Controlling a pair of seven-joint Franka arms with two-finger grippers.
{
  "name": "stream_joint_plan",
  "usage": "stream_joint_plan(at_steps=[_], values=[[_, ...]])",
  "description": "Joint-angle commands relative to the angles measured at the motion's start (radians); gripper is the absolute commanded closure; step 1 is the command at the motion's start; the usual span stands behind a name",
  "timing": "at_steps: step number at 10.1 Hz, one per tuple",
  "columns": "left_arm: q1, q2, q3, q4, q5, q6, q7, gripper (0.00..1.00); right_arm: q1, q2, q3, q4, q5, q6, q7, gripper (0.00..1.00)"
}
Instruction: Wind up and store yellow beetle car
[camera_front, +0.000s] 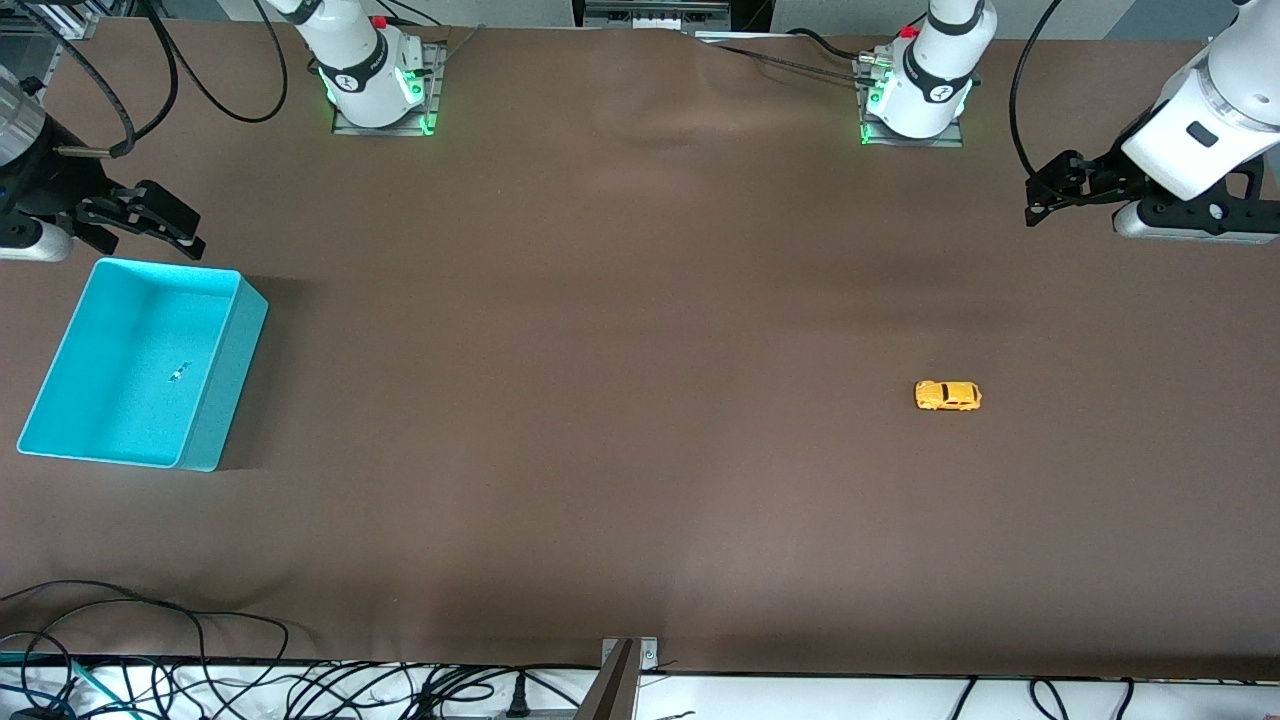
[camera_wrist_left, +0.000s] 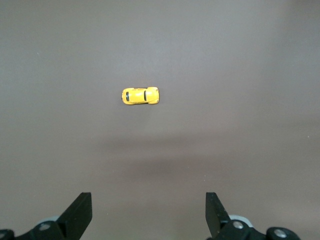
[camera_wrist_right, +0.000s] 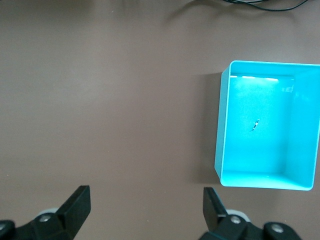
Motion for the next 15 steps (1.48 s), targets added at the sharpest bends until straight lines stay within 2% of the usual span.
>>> stream_joint_plan(at_steps=[1,7,10,15], values=[[0.001,0.007,0.008,0.019,-0.022,-0.034,-0.009,0.00,0.001,0.004,0.004,0.017,0.016,-0.015,0.088,0.00],[0.004,0.007,0.017,0.019,-0.030,-0.033,-0.010,0.00,-0.001,0.010,0.004,0.019,0.021,-0.022,0.091,0.00],[0.004,0.007,0.017,0.017,-0.030,-0.033,-0.010,0.00,-0.001,0.013,0.004,0.019,0.019,-0.024,0.005,0.00],[0.004,0.007,0.015,0.013,-0.031,-0.033,-0.010,0.00,-0.001,0.013,0.003,0.017,0.022,-0.024,0.025,0.00]])
